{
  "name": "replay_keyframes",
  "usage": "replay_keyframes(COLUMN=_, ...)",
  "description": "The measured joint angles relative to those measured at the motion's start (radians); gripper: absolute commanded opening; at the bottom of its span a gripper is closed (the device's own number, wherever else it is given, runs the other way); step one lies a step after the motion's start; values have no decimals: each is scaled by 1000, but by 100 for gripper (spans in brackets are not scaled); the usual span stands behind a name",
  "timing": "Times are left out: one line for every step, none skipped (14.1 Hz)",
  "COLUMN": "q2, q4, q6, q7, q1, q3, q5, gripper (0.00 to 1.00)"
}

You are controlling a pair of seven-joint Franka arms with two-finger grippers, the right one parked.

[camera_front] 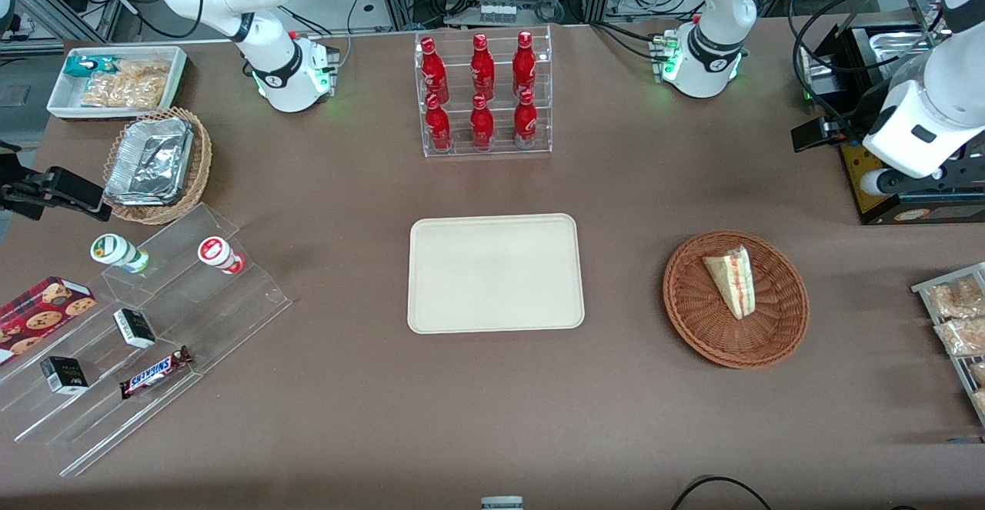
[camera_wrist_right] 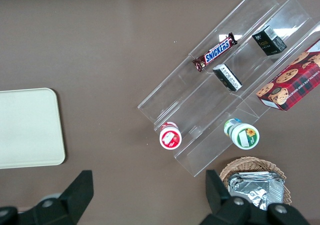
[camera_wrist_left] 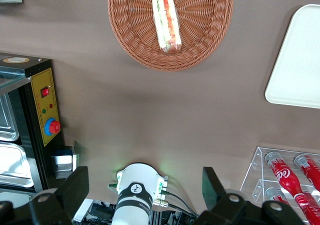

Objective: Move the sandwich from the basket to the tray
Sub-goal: 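Move the left gripper over the wrapped sandwich in the wicker basket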

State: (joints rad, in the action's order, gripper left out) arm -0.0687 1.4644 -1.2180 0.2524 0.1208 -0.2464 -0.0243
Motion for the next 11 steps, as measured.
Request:
replay_keyframes(q2=-2, q4=0, q6=-2, q7=0, q1=0, q3=0, q5=0, gripper=100)
replay_keyframes(q2=-3, q4=0, q6=-5, q7=0, q1=0, q3=1, q5=1, gripper=100)
replay_keyframes(q2=-4, q4=0, q6=-6, q7=0, q1=0, q3=1, q5=1, gripper=100)
replay_keyframes(q2=-7, q4=0, q6=-9, q7=0, q1=0, q3=1, q5=1, gripper=100)
replay_keyframes(q2=-16, q4=0, q6=-14, q7=2, q1=0, q3=1, q5=1, gripper=100)
replay_keyframes(q2=-31, q4=1, q6=-18, q7=7, q1=0, q3=2, q5=1, gripper=100)
replay_keyframes(q2=-51, q4=2, q6=-20, q7=14, q1=0, q3=5, q5=1, gripper=100)
replay_keyframes(q2=-74, q4=6, q6=-26, q7=18, q1=1, q3=8, q5=1, gripper=100)
replay_keyframes(q2=-96, q4=18, q6=-48, q7=20, q1=1, q3=10, q5=0, gripper=100)
replay_keyframes(q2=-115, q4=44, q6=-90, q7=21, q1=1, q3=12, q5=0, gripper=100)
replay_keyframes(q2=-128, q4=88, q6=-153, q7=23, q1=2, q3=12, q5=0, gripper=100)
